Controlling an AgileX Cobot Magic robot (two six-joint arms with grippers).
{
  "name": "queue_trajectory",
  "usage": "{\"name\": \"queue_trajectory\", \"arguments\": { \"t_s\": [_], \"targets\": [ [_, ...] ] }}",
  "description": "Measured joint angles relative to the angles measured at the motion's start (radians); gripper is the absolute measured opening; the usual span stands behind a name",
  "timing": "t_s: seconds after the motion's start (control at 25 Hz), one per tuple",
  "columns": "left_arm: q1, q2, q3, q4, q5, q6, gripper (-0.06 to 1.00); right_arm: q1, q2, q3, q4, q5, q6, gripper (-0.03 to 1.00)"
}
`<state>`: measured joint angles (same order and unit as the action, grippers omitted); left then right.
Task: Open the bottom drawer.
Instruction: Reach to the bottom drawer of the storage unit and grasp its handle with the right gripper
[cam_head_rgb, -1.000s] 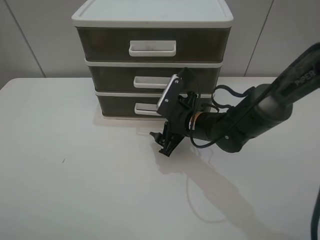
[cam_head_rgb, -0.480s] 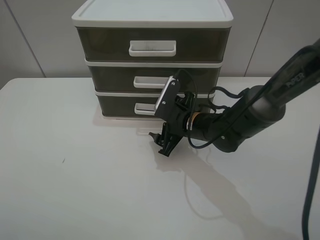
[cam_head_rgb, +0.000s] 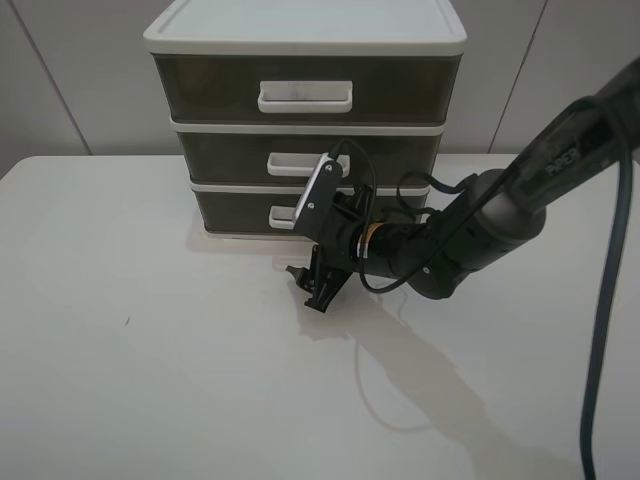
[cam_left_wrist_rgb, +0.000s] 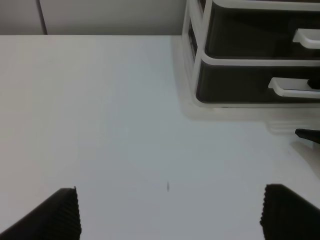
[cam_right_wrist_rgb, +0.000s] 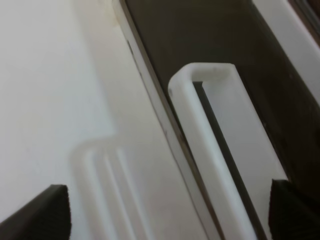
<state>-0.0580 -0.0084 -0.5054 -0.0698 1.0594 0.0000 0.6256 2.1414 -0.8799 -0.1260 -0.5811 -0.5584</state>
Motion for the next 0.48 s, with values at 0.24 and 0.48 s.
{"name": "queue_trajectory", "arguments": {
  "t_s": [0.24, 0.48],
  "targets": [
    [0.000, 0.000, 0.000, 0.000, 0.000, 0.000, 0.74, 0.000, 0.004, -0.001, 0.000, 0.001, -0.001, 0.78],
    [0.000, 0.000, 0.000, 0.000, 0.000, 0.000, 0.74, 0.000, 0.018, -0.004, -0.001, -0.001, -0.025, 0.78]
  ]
}}
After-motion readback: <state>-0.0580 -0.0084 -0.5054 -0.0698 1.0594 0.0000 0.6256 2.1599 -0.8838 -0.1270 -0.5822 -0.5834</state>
